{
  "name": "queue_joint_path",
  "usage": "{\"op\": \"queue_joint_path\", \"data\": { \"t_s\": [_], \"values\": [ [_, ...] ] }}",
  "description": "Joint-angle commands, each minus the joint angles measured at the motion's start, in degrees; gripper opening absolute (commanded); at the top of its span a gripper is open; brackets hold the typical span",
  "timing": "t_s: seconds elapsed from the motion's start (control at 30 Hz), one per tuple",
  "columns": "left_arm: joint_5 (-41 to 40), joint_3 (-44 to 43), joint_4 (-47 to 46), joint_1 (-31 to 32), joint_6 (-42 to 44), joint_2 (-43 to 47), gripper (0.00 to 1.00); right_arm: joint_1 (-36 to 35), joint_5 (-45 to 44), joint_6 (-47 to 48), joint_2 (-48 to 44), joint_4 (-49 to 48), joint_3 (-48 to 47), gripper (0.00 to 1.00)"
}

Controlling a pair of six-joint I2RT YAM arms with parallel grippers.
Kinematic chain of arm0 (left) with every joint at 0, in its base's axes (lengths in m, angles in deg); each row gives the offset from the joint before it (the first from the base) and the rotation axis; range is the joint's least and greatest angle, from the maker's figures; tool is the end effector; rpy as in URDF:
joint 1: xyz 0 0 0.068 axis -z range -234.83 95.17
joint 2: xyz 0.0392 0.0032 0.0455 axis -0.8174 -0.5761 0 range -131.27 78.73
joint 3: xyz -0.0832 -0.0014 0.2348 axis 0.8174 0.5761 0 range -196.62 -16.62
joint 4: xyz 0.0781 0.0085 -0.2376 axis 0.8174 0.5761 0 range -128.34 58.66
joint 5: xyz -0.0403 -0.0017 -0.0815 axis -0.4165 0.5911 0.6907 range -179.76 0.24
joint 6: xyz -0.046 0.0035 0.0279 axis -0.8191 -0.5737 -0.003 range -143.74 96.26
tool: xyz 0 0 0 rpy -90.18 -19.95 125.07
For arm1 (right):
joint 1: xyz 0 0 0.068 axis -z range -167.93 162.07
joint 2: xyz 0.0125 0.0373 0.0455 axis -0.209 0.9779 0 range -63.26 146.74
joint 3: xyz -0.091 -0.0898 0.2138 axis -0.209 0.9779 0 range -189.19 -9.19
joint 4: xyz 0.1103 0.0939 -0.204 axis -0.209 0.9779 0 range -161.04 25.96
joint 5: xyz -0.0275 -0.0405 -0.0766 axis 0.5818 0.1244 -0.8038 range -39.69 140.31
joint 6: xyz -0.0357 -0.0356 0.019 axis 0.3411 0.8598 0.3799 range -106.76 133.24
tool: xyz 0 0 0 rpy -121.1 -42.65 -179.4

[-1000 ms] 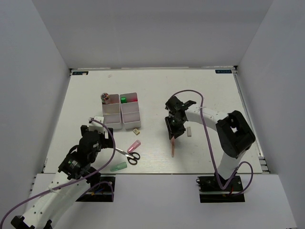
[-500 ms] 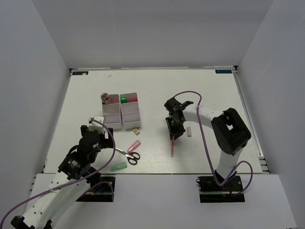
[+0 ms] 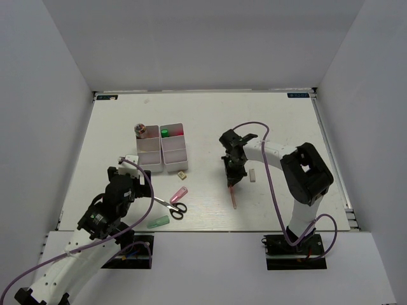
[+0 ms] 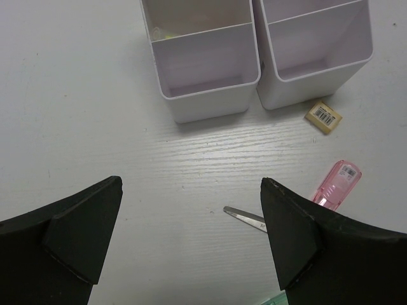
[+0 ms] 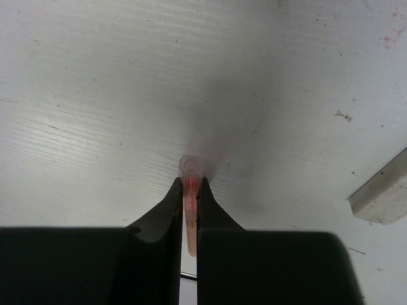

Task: Sort the stationery into containers
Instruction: Grab a piece of stationery with the right arm, then place the stationery into the container

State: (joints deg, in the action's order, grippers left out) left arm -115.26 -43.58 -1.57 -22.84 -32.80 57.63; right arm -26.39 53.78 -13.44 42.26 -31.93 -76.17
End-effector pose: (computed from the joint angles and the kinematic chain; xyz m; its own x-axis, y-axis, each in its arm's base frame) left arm 0.1042 -0.0472 0.2287 -0.4561 0.1173 -0.8821 0.0942 0.9921 0.0833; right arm 0.2548 0.2051 0.1391 -0.9668 -0.1955 -0.1646 -0.2202 0.9641 0.1487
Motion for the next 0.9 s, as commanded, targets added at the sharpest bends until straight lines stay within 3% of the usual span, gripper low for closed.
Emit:
{"op": "queue_joint_path", "data": {
  "t_s": [0.0,0.27,0.5,0.73,0.87],
  "values": [
    [0.1,0.2,-0.8,-0.3,-0.2,0.5,1.00,-0.1,0.5,1.1,3.7,-0.7,-0.1,0.00],
    [0.1,0.8,-1.7,-0.3,-0.2,2.3,1.00,-0.7,1.5,6.4,-4.8,-4.5,-4.6,0.00],
    [0.0,0.9,-2.1,-0.3,-0.2,2.7,1.00,-0.8,4.4,10.6,-5.6,-2.6,-13.8,0.00],
    [-2.0,1.6,-3.2,-0.3,-0.1,4.0,1.00,-3.2,8.4,17.2,-2.7,-2.0,-31.3,0.00],
    [-5.1,2.2,-3.6,-0.6,-0.2,4.8,1.00,-4.7,16.1,21.2,2.1,-8.2,-41.5,0.00]
  ]
}}
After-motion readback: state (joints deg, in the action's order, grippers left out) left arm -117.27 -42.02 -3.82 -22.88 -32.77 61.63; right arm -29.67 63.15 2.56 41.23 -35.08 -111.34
